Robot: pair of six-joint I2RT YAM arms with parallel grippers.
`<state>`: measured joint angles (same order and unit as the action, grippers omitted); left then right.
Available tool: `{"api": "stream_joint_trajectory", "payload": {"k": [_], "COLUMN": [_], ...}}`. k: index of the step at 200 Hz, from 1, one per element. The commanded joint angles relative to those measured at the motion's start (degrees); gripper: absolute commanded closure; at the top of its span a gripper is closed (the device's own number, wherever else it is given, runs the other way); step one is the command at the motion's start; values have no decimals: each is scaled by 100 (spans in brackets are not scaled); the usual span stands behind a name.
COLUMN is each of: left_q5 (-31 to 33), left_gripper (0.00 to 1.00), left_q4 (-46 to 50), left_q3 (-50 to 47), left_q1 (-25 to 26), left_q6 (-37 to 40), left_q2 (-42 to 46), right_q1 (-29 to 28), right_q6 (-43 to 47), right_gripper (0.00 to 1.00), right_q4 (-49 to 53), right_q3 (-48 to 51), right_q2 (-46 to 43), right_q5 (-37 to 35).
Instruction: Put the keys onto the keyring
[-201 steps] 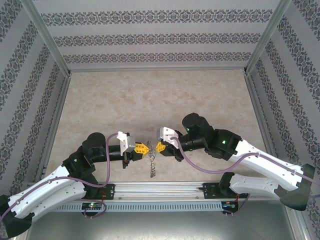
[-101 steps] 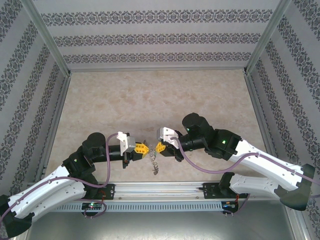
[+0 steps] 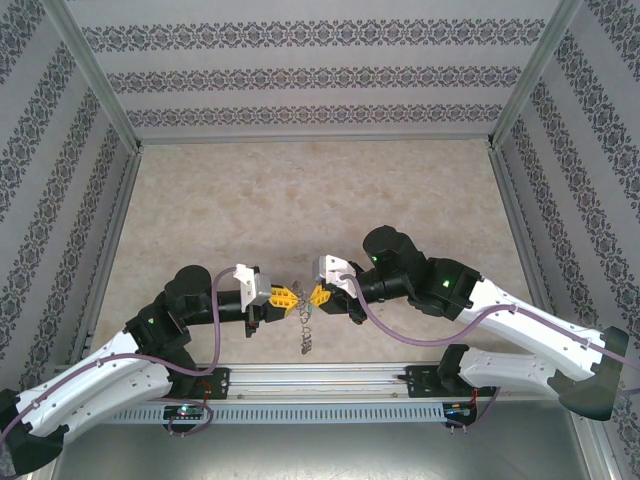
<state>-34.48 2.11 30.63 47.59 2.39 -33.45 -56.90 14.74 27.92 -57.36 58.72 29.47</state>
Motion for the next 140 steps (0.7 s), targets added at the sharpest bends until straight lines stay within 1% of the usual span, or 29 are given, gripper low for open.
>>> {"api": "stream_joint_trajectory", "payload": {"k": [1,86,140], "left_q5": [38,-84,-50], "left_gripper": [100,100,100], "left_q4": [-331,-377,-317], "left_q3": [16,-19,20], "left_q1": [66,66,66], "left_q6": [82,77,69], "left_q2": [111,141,159], "right_q1": [-111,-154,-167], "right_q6": [-101,-181,-181], "right_gripper": [100,100,100], "right_q4": [-68,-3,-32], "right_q3": [-91,-19,46], "right_q2": [-12,-176,-237], "right_q5": [227,156,164]}}
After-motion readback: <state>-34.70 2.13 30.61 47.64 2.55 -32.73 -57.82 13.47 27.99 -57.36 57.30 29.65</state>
